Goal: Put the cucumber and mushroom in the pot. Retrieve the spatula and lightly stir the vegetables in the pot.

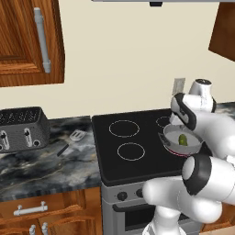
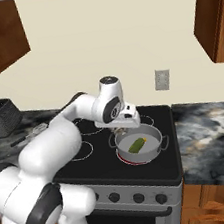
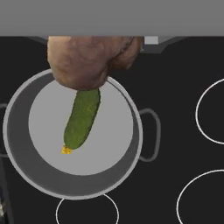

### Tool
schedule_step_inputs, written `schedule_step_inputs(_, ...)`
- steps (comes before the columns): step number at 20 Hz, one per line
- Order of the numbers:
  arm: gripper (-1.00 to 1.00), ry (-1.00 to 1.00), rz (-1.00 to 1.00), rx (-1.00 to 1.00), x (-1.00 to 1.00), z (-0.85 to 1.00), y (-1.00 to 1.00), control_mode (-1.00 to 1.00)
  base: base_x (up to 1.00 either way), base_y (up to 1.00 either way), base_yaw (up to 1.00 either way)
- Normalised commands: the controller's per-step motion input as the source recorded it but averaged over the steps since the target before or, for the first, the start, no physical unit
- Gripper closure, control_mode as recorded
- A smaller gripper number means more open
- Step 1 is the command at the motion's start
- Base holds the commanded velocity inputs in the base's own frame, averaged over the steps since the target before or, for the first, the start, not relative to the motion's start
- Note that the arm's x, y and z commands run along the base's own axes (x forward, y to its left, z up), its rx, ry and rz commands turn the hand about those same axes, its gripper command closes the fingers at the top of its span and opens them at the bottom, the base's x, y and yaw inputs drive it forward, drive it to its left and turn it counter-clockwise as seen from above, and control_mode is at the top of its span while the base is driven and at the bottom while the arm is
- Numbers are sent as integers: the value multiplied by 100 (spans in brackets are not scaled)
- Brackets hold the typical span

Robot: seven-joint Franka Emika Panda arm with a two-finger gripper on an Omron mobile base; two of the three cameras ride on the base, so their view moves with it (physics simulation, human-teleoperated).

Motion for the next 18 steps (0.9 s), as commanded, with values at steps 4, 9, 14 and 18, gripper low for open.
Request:
schedule_step_inputs(4, 100, 1, 4, 0, 11, -35, -49, -100, 0, 0, 0)
schedule_step_inputs(9, 100, 0, 9, 0, 23, -20, -17, -100, 0, 0, 0)
schedule_step_inputs(14, 100, 0, 8, 0, 11, -23, -14, -100, 0, 0, 0)
schedule_step_inputs(18, 100, 0, 9, 0, 16, -35, -7, -100, 0, 0, 0)
